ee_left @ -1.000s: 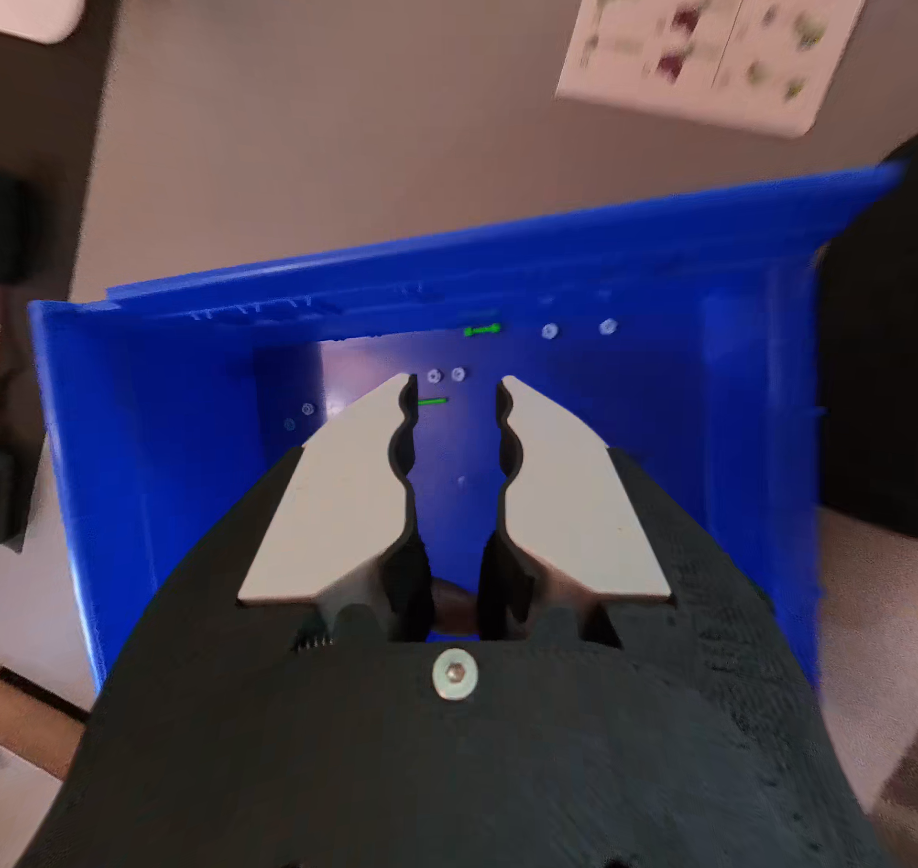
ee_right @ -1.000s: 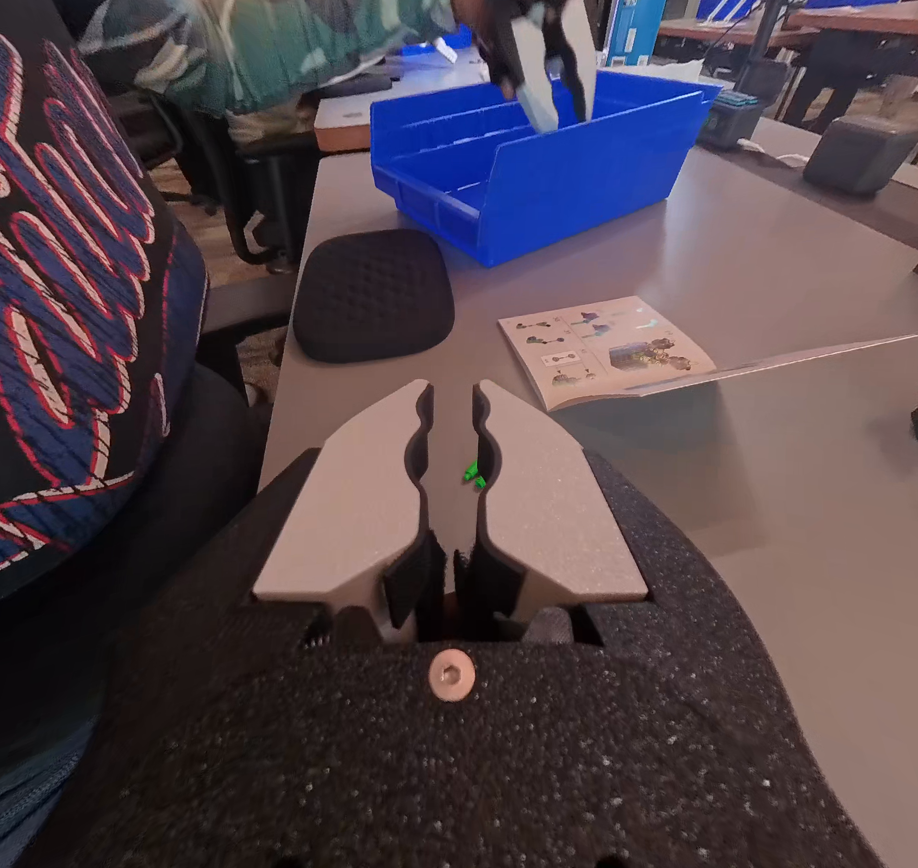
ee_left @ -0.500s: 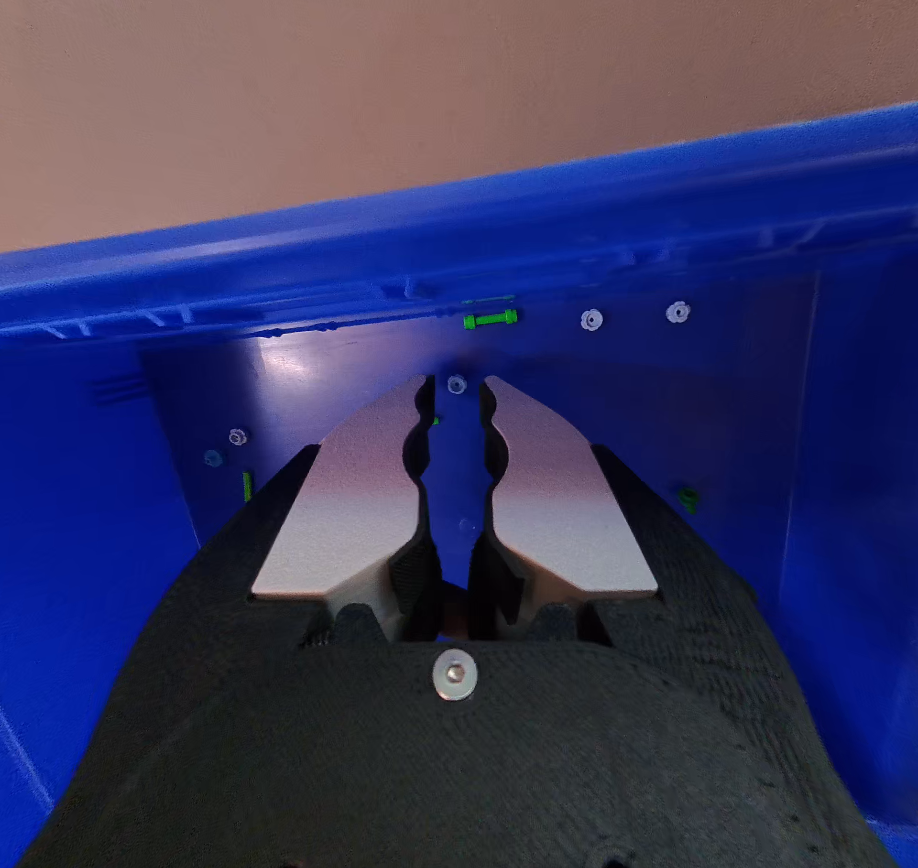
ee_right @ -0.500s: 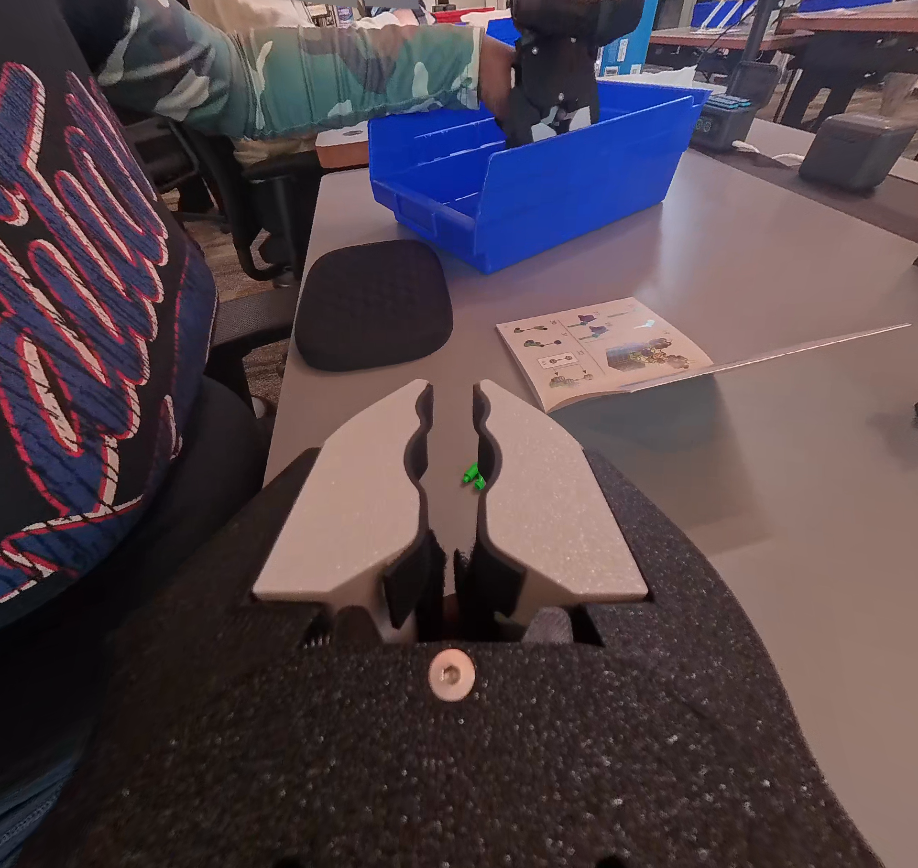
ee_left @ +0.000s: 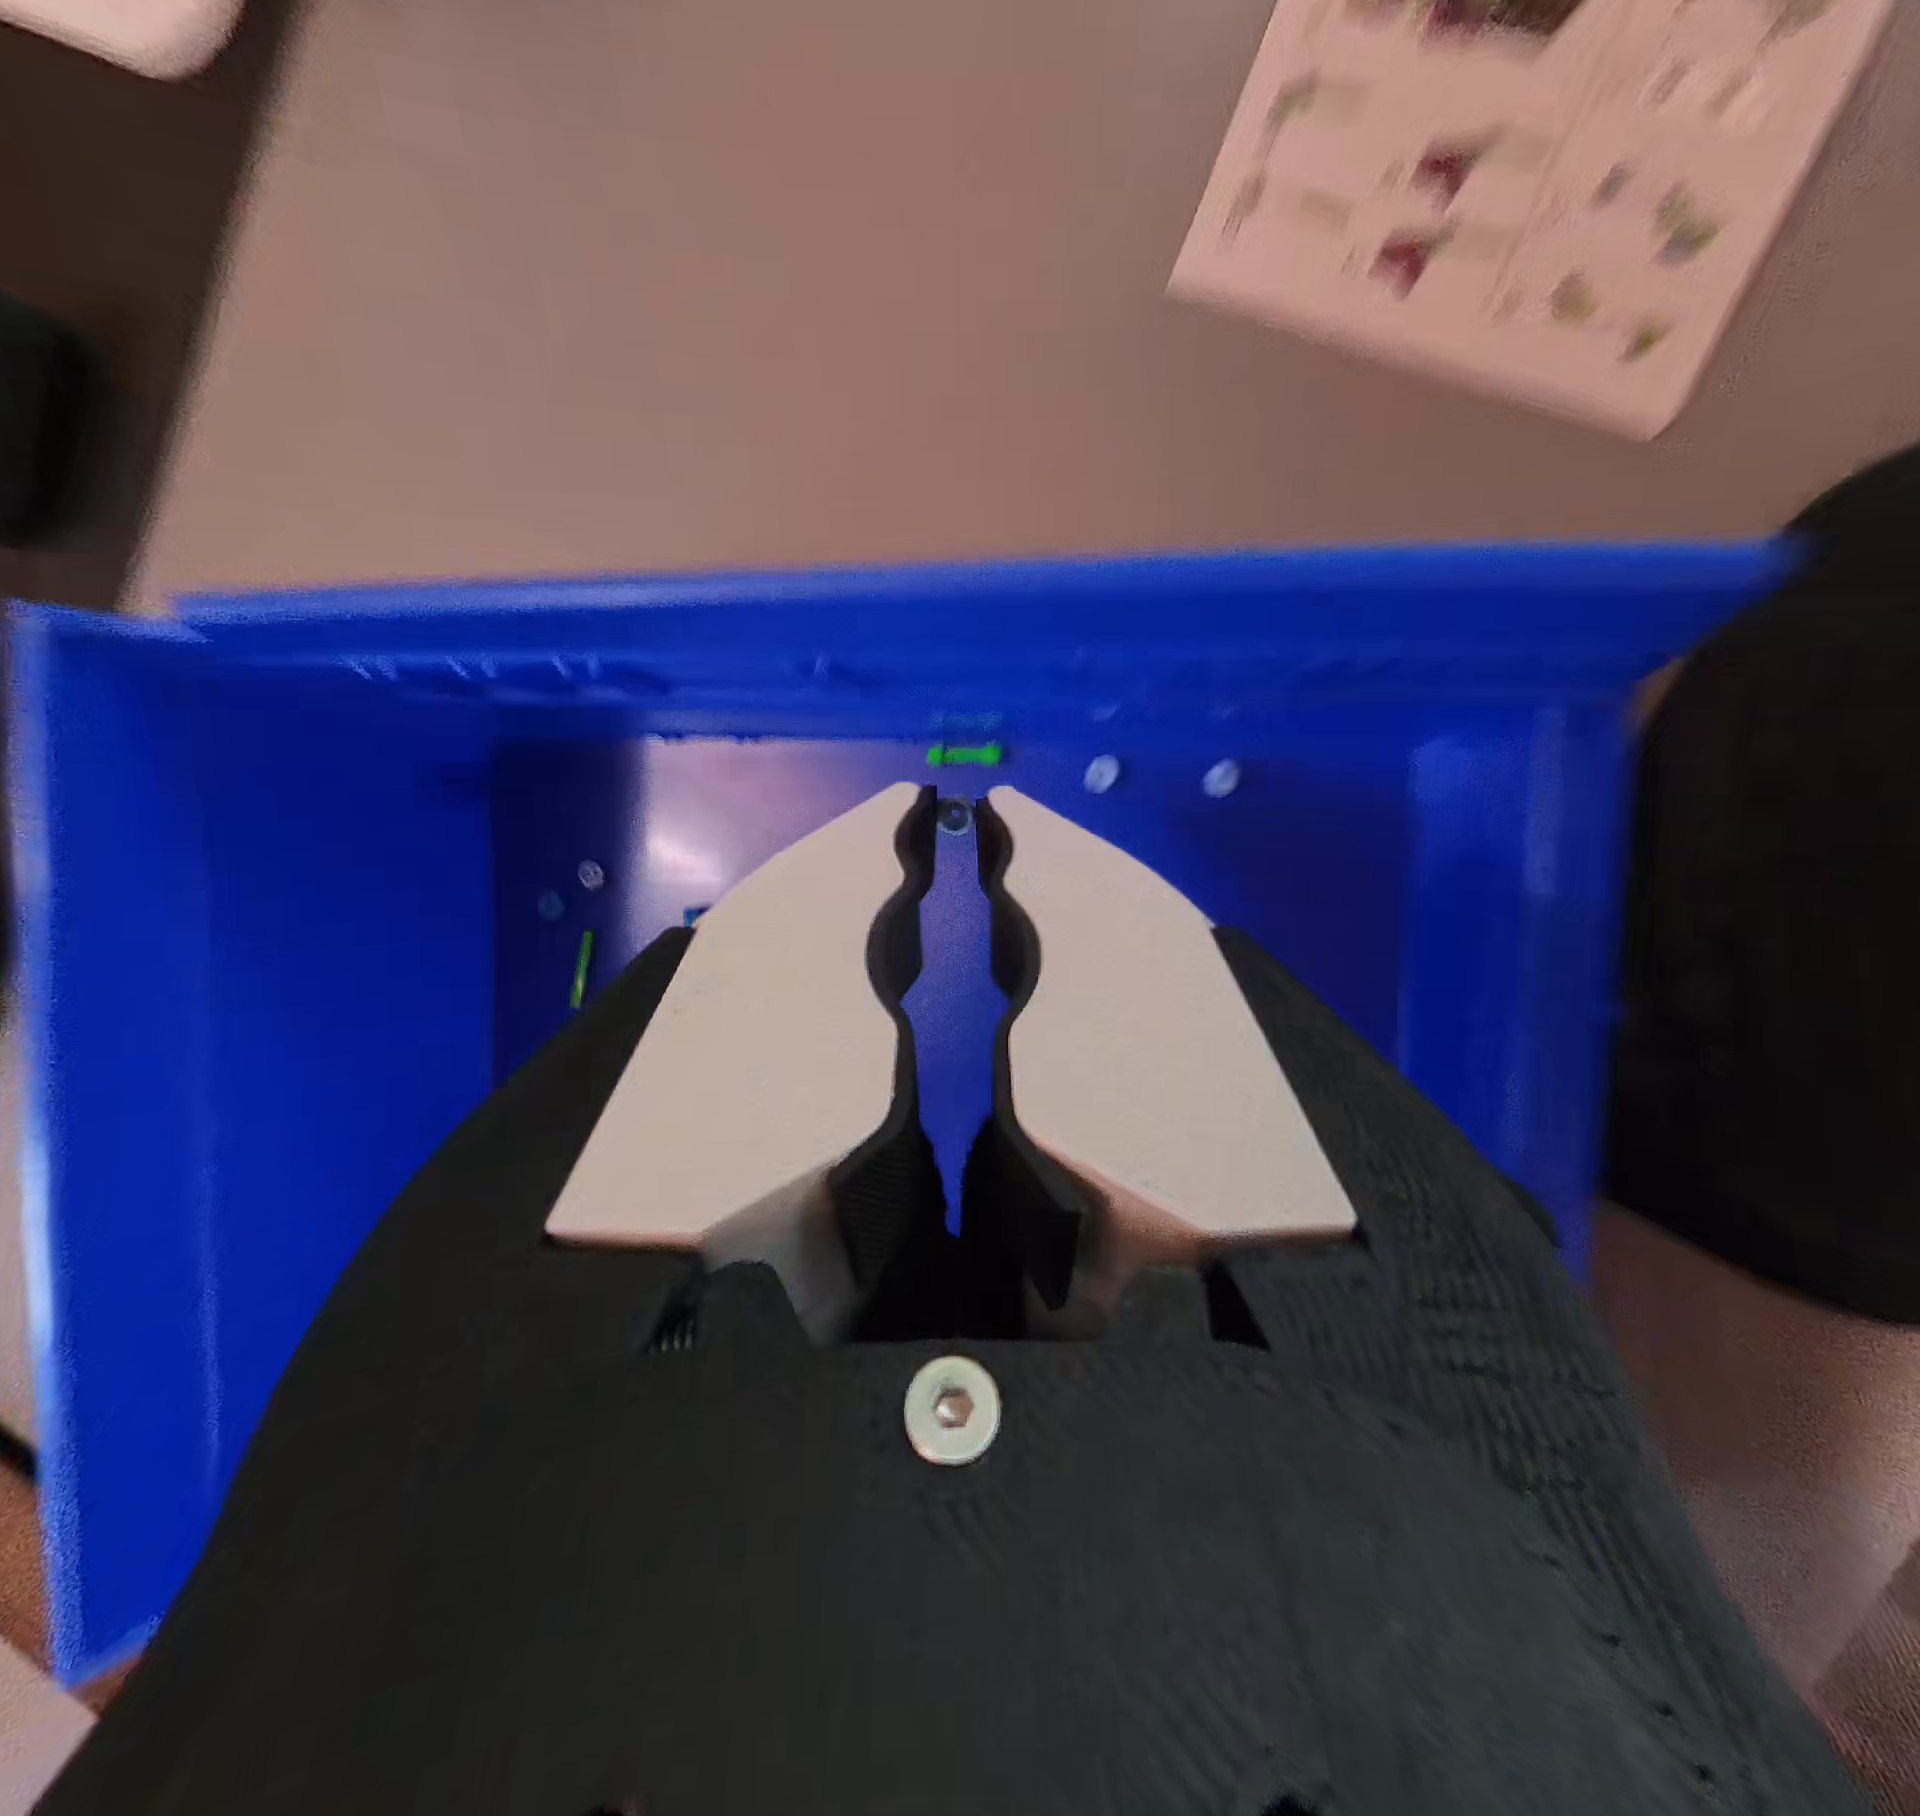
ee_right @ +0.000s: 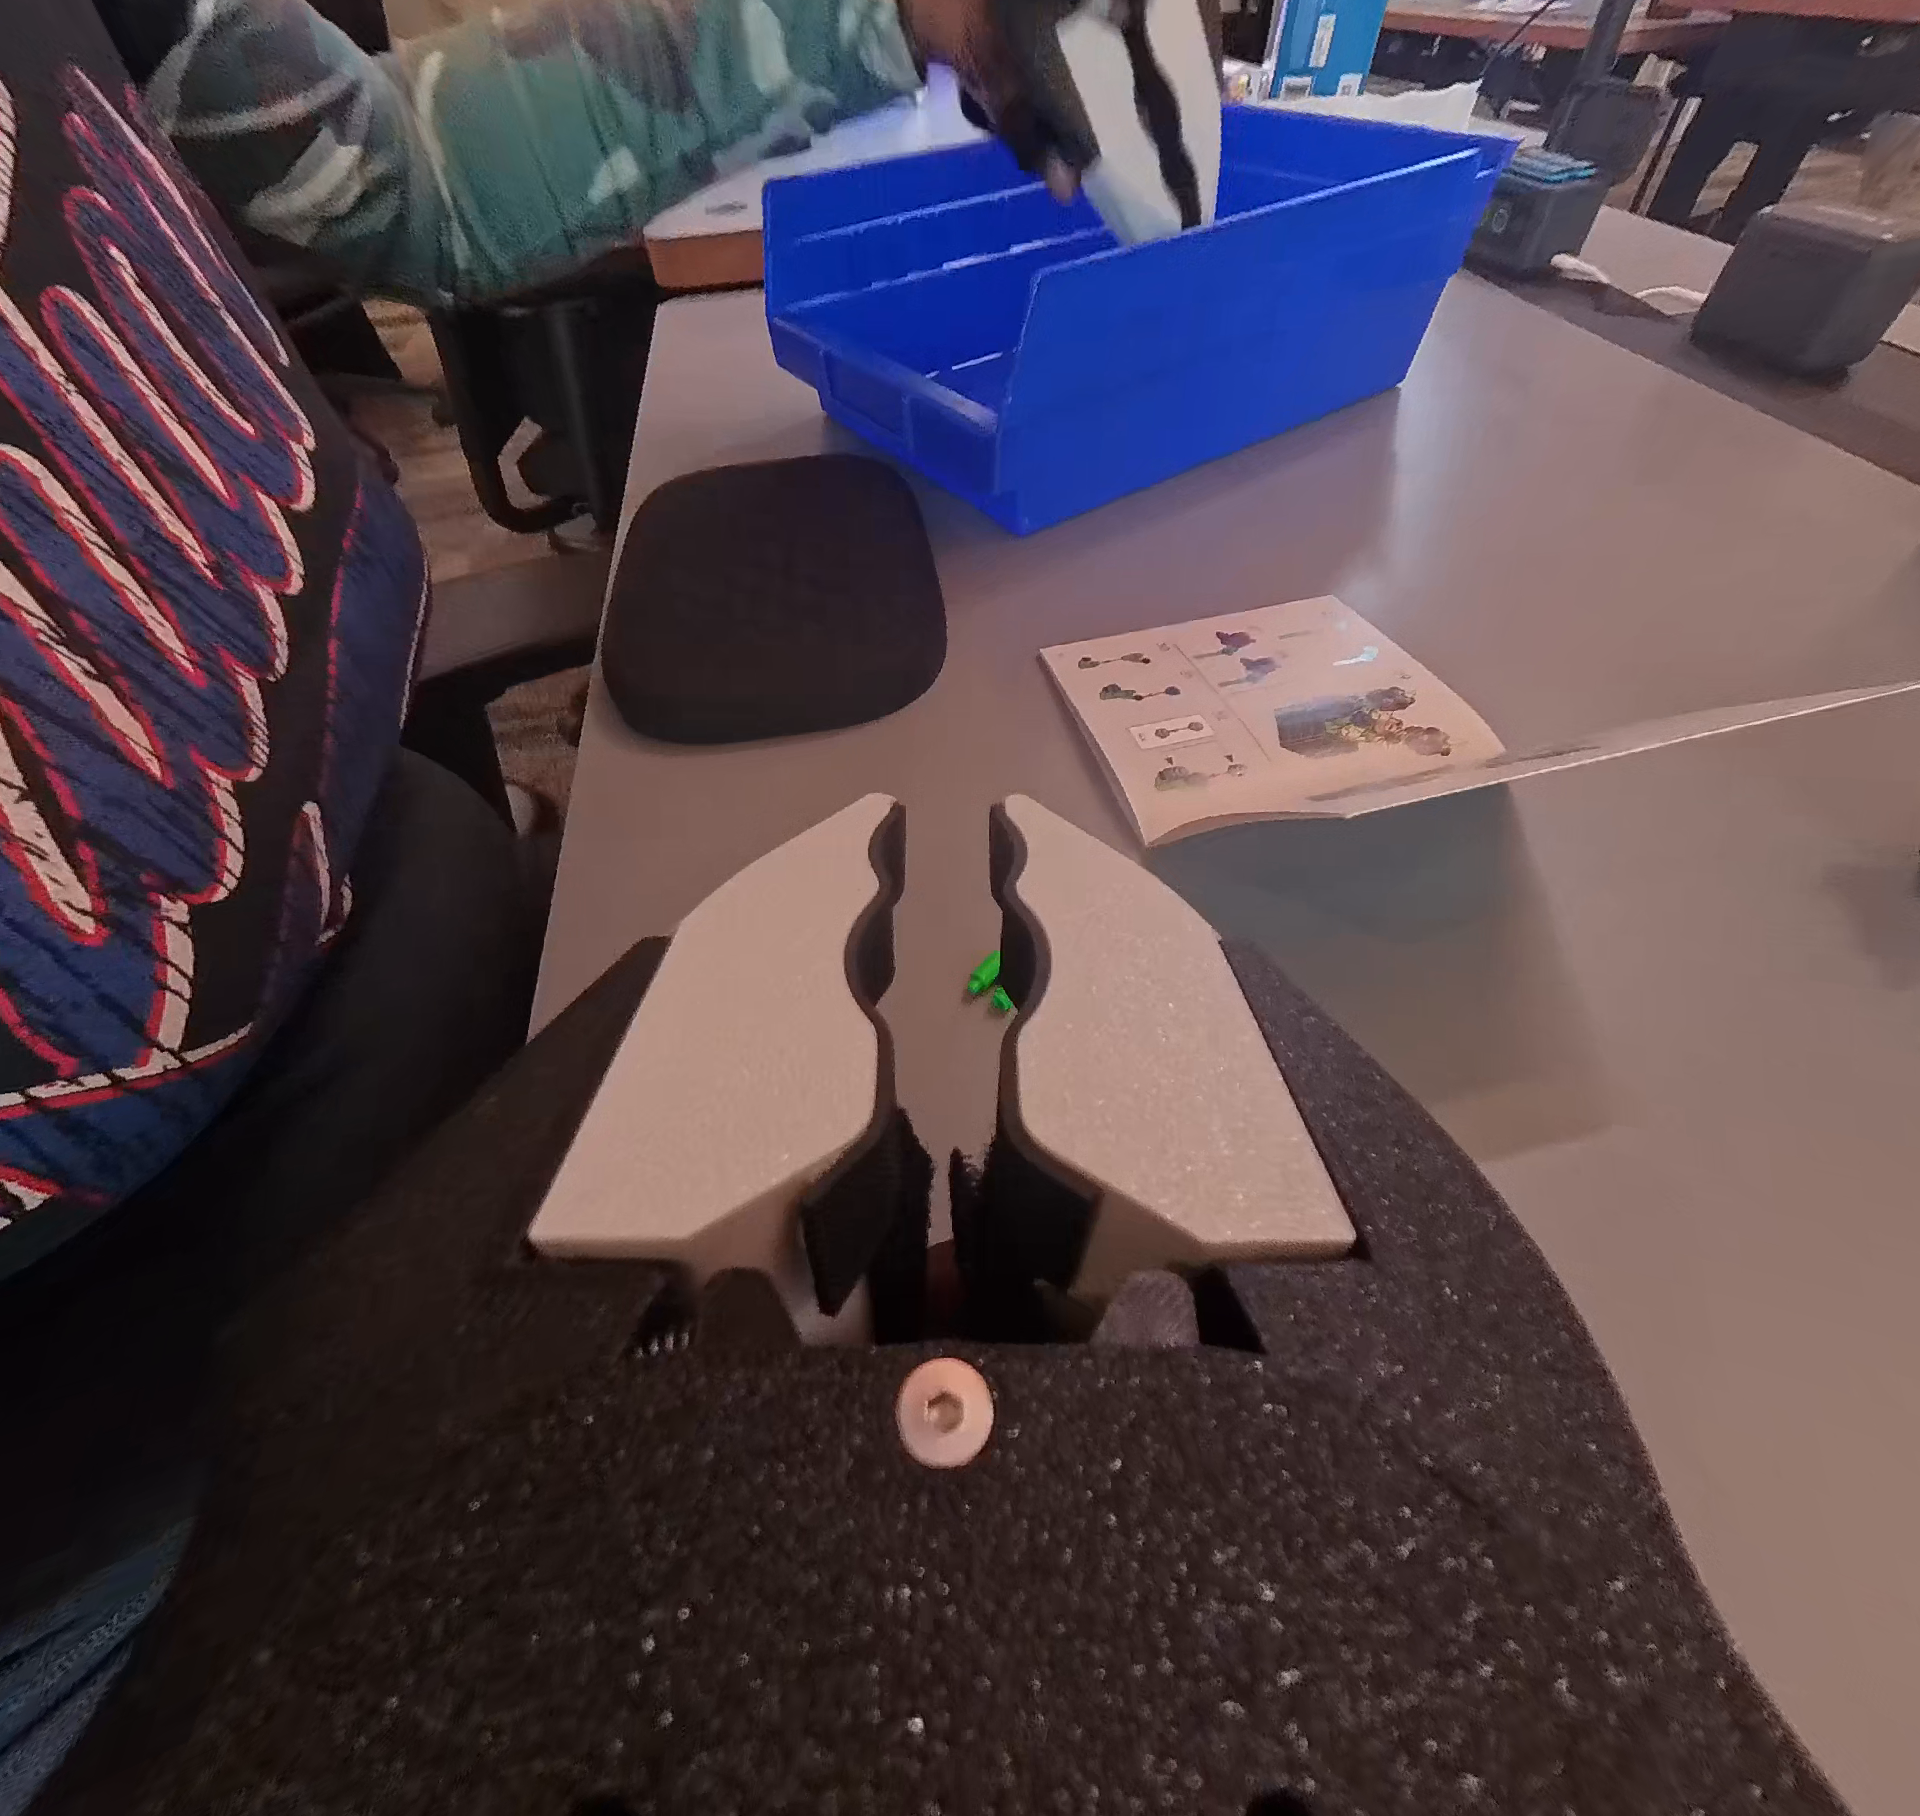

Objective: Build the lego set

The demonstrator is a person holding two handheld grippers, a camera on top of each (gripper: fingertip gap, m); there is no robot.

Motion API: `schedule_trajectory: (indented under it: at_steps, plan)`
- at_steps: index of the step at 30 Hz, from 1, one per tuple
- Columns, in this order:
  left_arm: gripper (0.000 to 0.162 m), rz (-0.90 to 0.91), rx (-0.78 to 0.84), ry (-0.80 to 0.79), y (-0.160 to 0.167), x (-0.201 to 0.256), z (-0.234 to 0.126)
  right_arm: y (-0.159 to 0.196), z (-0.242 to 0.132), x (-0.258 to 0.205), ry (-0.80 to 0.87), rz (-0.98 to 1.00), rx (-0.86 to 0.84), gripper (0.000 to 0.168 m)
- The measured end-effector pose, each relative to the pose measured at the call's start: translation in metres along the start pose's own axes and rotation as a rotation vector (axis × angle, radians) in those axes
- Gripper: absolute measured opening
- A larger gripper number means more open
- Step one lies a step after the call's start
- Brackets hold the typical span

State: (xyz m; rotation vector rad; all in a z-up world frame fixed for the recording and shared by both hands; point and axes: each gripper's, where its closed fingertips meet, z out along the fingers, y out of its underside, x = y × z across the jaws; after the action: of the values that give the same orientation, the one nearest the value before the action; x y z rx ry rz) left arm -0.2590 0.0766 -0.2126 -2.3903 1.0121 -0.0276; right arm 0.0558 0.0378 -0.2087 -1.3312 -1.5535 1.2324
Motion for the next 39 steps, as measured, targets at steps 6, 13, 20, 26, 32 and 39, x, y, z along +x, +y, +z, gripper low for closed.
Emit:
schedule_trajectory:
  at_steps: [6,13,20,26,32,39]
  plan:
    - [0.007,0.076,0.399,-0.114,-0.079,0.092,-0.064,0.016,0.012,-0.016,-0.067,-0.081,-0.152,0.016]
    - [0.007,-0.076,0.720,0.193,-0.125,0.212,-0.037,0.053,0.028,-0.047,-0.191,-0.187,-0.457,0.015]
    - [0.007,-0.492,1.098,0.491,-0.145,0.222,-0.043,-0.031,0.044,-0.043,-0.008,-0.226,0.042,0.015]
    - [0.007,-0.743,1.225,0.841,-0.154,0.227,-0.057,-0.091,0.039,-0.049,0.096,-0.428,0.384,0.014]
    - [0.007,-0.823,1.219,0.972,-0.156,0.234,-0.055,-0.091,0.049,-0.051,0.041,-0.502,0.349,0.011]
    - [0.007,-0.837,1.203,0.995,-0.155,0.236,-0.051,-0.087,0.052,-0.052,0.031,-0.534,0.321,0.006]
